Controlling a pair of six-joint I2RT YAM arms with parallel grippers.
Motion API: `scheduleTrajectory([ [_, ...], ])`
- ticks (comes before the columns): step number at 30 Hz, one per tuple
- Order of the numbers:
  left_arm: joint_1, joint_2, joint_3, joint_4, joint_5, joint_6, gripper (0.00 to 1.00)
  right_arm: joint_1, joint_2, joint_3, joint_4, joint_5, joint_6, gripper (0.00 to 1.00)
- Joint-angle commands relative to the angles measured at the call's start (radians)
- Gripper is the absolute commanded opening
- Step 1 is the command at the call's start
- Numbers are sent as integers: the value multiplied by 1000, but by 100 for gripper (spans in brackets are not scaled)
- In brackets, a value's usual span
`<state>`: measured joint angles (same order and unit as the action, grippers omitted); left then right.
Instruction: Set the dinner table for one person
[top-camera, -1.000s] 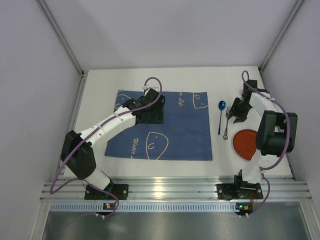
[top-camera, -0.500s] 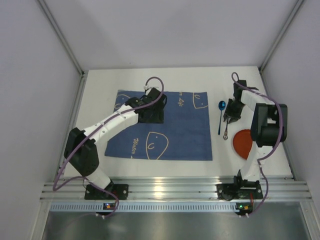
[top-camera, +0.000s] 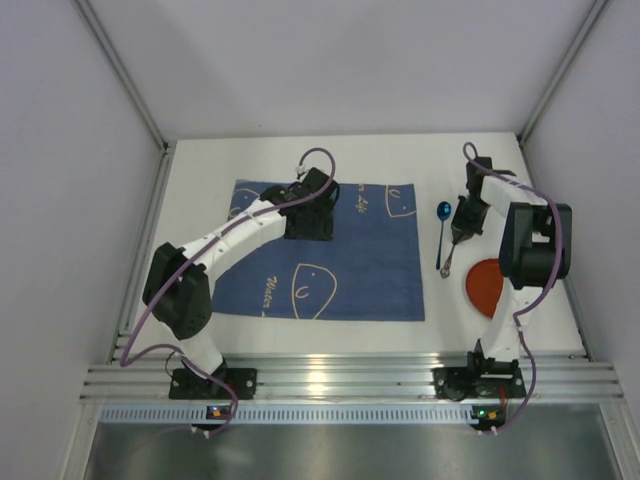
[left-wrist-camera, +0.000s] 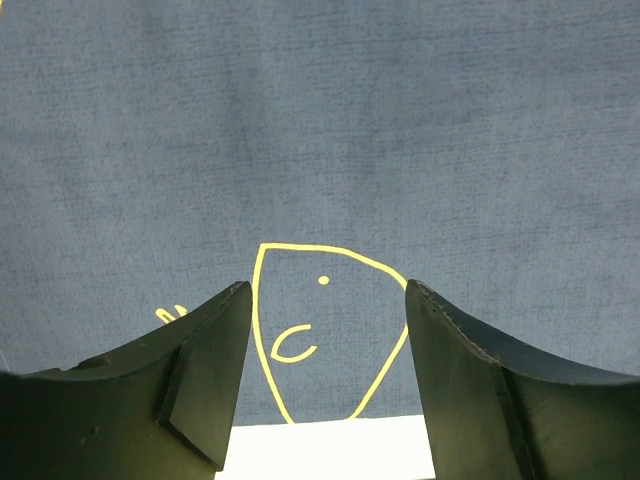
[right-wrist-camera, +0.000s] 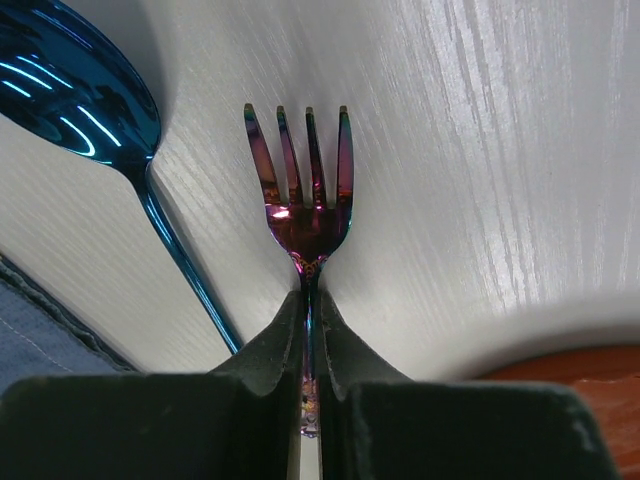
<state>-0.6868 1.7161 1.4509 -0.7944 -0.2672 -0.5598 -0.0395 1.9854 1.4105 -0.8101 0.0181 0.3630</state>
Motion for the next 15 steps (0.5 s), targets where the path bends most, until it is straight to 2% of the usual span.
scheduleTrajectory([
  [1,1,11,69,-12,31,44,69,9,40,7,20,5,10,0],
  [4,-2,25,109,-43,11,72,75,10,-3,18,-21,29,16,0],
  [8,-8,28,146,-63,11,101,79,32,-98,57,-110,85,34,0],
  [11,-8,-2,117,-4,145,135,75,90,-187,80,-181,82,62,0],
  [13,-11,-30,86,46,322,140,74,134,-235,88,-222,62,94,0],
  [15,-8,-90,2,181,443,130,75,167,-305,97,-254,17,135,0],
])
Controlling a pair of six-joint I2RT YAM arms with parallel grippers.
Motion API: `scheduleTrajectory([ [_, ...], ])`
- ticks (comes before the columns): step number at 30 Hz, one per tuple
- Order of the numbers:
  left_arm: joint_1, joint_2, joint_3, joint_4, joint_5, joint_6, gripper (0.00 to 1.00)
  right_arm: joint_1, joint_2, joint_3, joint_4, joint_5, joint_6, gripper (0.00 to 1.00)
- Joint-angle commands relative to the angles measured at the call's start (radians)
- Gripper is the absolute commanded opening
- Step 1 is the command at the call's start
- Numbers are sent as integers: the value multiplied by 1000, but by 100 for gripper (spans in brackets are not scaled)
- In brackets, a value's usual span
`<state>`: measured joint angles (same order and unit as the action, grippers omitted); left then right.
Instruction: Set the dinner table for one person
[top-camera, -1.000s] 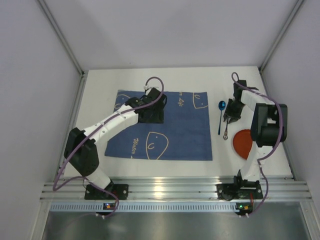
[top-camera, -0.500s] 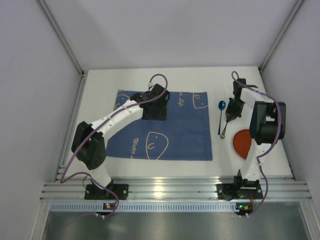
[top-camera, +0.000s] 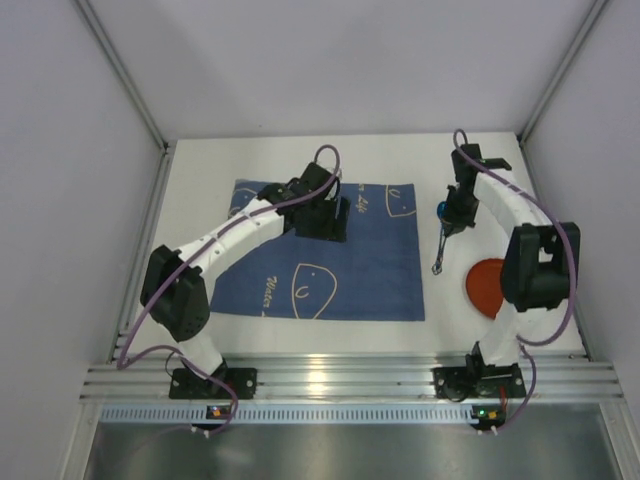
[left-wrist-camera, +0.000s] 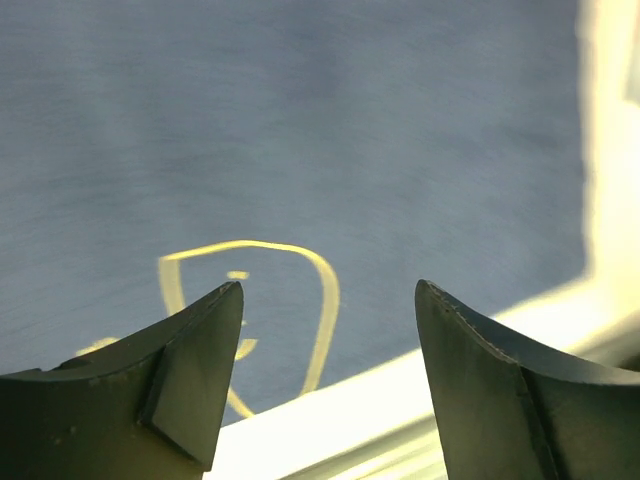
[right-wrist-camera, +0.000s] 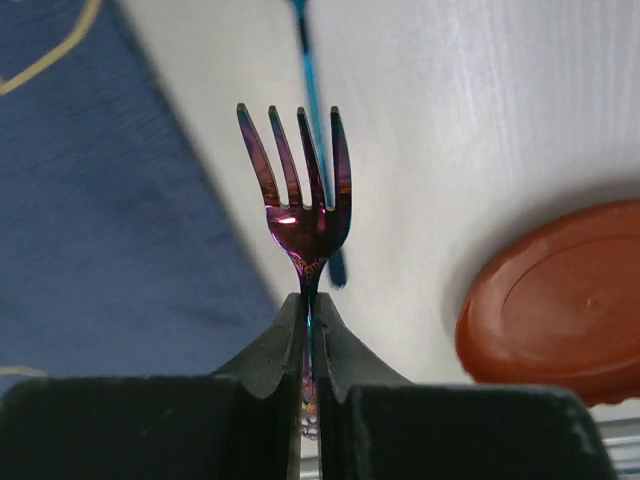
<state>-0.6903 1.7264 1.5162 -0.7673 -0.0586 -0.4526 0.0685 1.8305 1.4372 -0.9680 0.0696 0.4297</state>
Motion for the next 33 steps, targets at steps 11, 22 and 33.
scheduleTrajectory([
  [11,-20,-251,-376,758,726,-281,72,260,-364,74,-123,-205,273,0],
  [22,-81,-215,-346,758,729,-284,64,267,-416,69,-109,-274,319,0],
  [33,-137,-127,-286,758,697,-299,53,266,-401,112,-103,-313,310,0],
])
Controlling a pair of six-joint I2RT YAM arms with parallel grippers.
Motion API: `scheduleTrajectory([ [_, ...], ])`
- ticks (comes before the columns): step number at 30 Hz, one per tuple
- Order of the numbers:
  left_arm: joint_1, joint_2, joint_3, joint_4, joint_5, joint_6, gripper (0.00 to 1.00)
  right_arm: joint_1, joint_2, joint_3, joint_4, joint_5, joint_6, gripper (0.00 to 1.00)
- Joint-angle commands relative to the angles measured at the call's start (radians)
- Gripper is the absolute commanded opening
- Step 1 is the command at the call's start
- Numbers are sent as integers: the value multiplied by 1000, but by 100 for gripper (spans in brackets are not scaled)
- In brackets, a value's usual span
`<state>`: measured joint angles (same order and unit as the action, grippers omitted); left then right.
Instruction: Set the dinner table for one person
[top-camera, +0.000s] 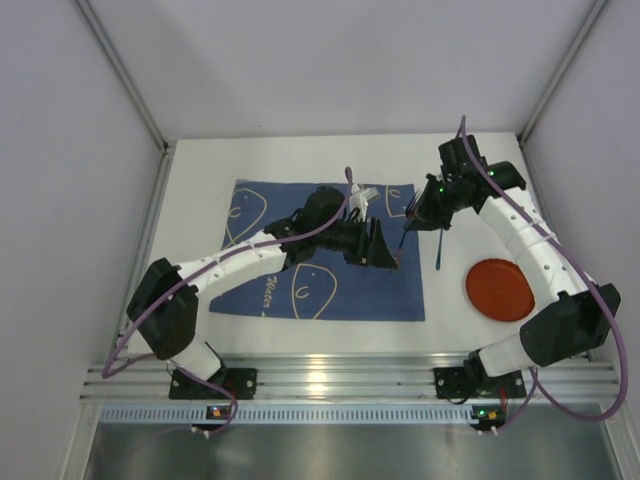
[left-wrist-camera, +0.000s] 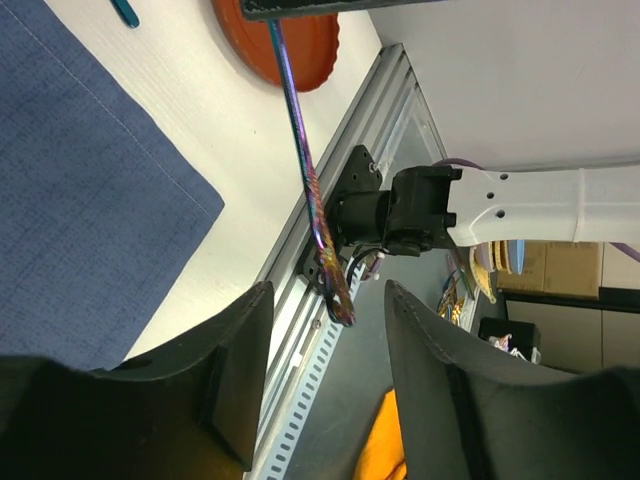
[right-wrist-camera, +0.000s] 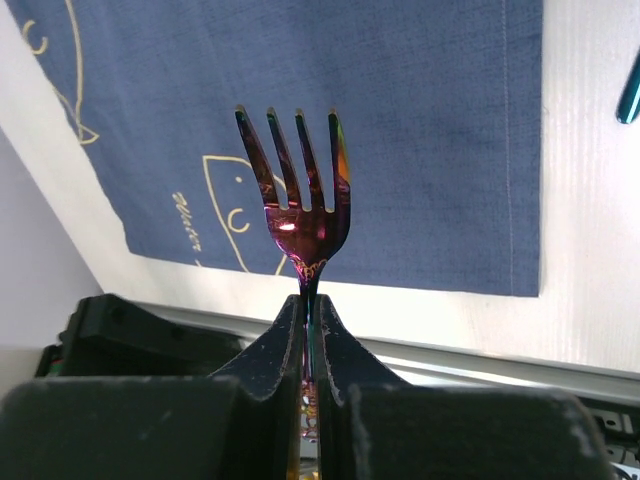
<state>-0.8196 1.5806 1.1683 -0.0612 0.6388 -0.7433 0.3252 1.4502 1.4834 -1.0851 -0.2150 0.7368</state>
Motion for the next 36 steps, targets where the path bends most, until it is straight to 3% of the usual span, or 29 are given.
scheduleTrajectory([
  [1,-10,39,79,54,2,-8,52,5,-17,71,14,-35,1,0],
  [2,-13,50,86,52,1,-8,50,2,-16,72,13,-40,-7,0],
  [5,-21,79,114,52,-11,-11,31,-12,-4,86,11,-53,-26,0],
  [6,-21,91,119,52,-17,-16,18,-17,-1,87,10,-57,-31,0],
  [8,-21,99,129,52,-27,-27,2,-28,9,87,8,-67,-46,0],
  [12,-18,122,157,40,-13,-18,0,-38,29,87,10,-76,-76,0],
  [13,-15,119,162,22,-22,-8,0,-40,38,97,8,-81,-82,7],
  [14,-1,113,159,-33,-31,1,0,-41,44,103,5,-81,-94,40],
  [16,25,84,130,-92,-56,38,0,-49,53,121,-4,-67,-106,65],
  [17,61,67,105,-120,-66,56,0,-52,55,126,-10,-63,-111,99],
  [22,200,-111,-108,-222,-100,94,0,-75,36,100,-12,-43,-125,100],
  [26,371,-195,-197,-347,-113,179,0,-84,32,51,7,-67,-129,100],
  [32,563,-143,-210,-574,-113,390,0,-86,24,28,30,-96,-106,100],
  [36,664,-75,-211,-603,-125,430,0,-86,26,43,27,-103,-109,100],
])
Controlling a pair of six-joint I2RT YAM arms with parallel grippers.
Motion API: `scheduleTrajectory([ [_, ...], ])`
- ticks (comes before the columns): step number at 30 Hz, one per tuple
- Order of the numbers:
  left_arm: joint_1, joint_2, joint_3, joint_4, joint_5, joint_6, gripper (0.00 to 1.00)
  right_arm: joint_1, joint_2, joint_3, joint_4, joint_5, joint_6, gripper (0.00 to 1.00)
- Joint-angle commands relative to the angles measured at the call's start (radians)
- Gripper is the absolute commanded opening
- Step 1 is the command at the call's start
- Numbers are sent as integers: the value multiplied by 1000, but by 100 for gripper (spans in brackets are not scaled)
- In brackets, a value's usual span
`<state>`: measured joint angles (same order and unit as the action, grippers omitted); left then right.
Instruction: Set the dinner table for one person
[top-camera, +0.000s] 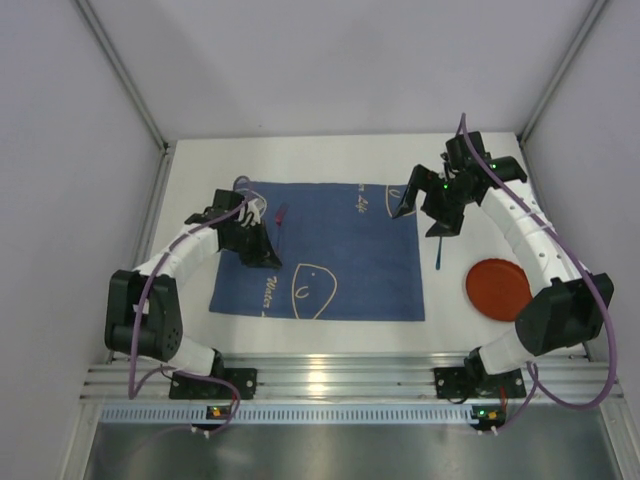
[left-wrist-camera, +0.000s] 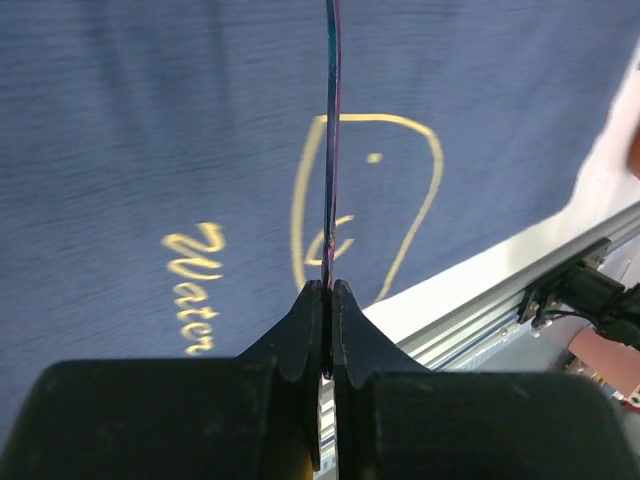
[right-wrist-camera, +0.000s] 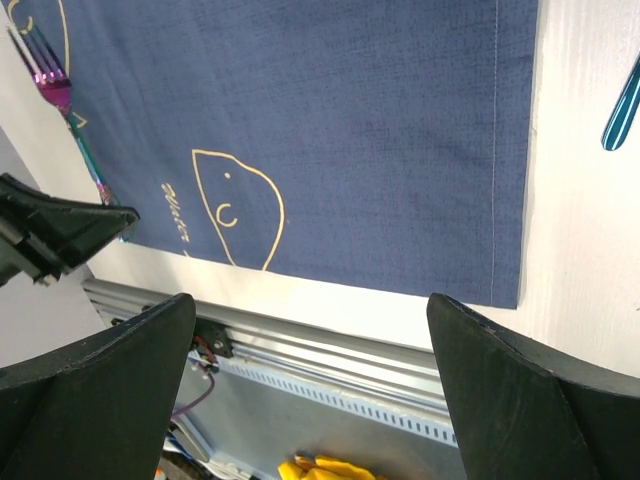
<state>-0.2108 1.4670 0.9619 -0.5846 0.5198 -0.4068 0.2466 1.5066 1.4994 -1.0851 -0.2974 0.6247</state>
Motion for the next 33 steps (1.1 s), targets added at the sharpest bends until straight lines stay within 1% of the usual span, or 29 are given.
scheduleTrajectory([
  [1,91,49,0,-84,2,103,0,-7,-32,30,24,-22,0,100],
  [4,132,90,11,-87,13,117,0,-6,-37,27,16,-19,-5,100],
  [6,140,118,18,-90,13,114,0,-7,-42,18,14,-17,-6,100],
  [10,186,173,20,-64,146,88,0,-7,-60,-2,8,-13,-6,100],
  [13,189,202,44,-79,152,89,0,-7,-74,-24,7,-6,-10,100],
  [20,189,246,90,-175,14,108,0,-9,-82,-51,7,-2,-13,100],
  [23,189,242,98,-199,-36,108,3,-10,-75,-47,5,1,-13,100],
  [27,189,231,100,-215,-58,106,11,-12,-65,-42,5,10,-14,100],
  [28,189,231,101,-218,-66,106,17,-12,-60,-42,5,17,-17,100],
  [29,189,233,103,-221,-76,106,20,-12,-57,-41,5,18,-19,100],
  [33,189,236,113,-245,-145,103,24,-20,-40,-27,4,32,-29,100],
])
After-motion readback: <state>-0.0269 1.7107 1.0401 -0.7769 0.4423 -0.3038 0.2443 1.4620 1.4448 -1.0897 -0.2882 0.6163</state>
